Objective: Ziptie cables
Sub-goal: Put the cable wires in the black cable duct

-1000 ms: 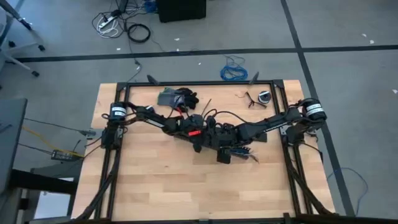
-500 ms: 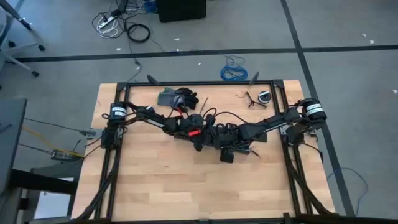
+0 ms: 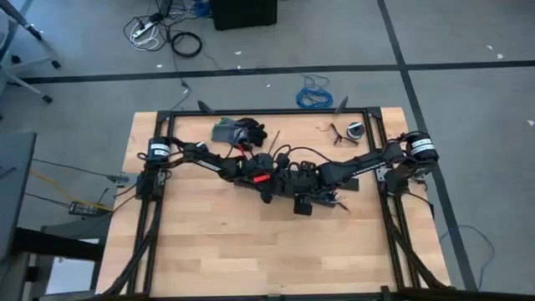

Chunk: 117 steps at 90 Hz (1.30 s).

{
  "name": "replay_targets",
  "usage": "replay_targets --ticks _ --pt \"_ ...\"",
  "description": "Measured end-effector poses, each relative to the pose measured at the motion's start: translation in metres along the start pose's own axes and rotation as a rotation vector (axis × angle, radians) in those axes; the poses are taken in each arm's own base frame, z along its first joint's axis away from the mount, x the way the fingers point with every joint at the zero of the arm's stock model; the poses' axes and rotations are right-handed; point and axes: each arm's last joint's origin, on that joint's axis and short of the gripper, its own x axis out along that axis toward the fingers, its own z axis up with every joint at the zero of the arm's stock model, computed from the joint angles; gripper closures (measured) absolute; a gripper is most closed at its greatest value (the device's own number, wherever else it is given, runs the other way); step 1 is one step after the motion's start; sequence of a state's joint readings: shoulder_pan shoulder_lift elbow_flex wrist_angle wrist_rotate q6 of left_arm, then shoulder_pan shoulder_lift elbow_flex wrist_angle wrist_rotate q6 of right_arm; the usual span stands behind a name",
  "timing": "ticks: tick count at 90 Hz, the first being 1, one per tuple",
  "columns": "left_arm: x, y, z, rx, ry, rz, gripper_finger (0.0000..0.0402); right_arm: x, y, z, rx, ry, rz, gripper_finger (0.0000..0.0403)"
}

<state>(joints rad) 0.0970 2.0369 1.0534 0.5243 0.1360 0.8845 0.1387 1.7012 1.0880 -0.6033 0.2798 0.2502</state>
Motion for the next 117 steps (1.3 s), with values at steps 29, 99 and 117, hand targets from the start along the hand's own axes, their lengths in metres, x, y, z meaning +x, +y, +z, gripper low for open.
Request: replay_targets --ticks 29,99,117 --pt "0.0 0.0 0.0 0.0 0.001 0.0 0.0401 0.009 -0.007 -0.003 0.036 -0.02 0.02 0.0163" --pt "-0.001 0.006 -0.006 -0.031 0.014 0.03 0.0401 0.013 -0.009 -0.002 0.017 -0.053 0.003 0.0172" --pt "-0.001 0.007 -0.005 -0.043 -0.007 0.036 0.0402 0.013 -0.009 -0.001 0.018 -0.054 0.008 0.0174"
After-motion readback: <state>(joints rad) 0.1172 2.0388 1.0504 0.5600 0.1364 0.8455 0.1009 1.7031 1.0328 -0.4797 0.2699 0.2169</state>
